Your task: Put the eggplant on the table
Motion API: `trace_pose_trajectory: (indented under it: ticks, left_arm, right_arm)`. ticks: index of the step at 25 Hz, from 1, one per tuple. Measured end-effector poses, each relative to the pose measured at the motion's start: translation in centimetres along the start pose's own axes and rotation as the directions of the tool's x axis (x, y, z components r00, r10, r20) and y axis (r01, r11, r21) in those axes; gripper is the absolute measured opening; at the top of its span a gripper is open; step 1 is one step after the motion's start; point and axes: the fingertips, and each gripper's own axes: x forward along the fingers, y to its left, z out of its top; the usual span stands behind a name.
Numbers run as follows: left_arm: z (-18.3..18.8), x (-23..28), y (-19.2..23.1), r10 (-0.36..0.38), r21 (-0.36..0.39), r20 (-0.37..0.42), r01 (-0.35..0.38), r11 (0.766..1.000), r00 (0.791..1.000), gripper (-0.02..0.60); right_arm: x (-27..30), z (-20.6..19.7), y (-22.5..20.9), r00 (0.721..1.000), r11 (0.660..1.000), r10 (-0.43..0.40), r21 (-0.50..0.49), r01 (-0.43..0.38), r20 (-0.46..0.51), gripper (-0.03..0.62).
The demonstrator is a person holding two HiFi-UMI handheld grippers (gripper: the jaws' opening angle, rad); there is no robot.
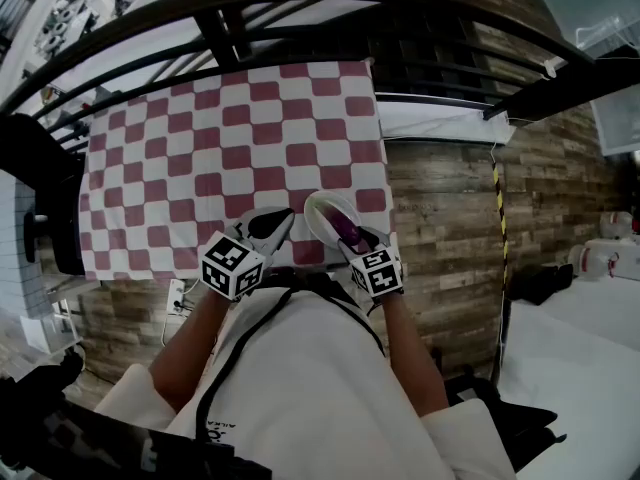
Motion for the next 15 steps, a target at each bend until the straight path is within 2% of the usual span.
trace_pose_trajectory:
  ticks: [15]
  left_arm:
    - [-0.8, -1.2, 0.9, 0.027, -0.012, -0.010, -0.027, 1.000, 1.000, 0.003]
  right_arm:
    - [1.4, -2.1, -0.7, 0.995, 0.993, -0.048, -0.116, 0.038, -0.090, 0.224]
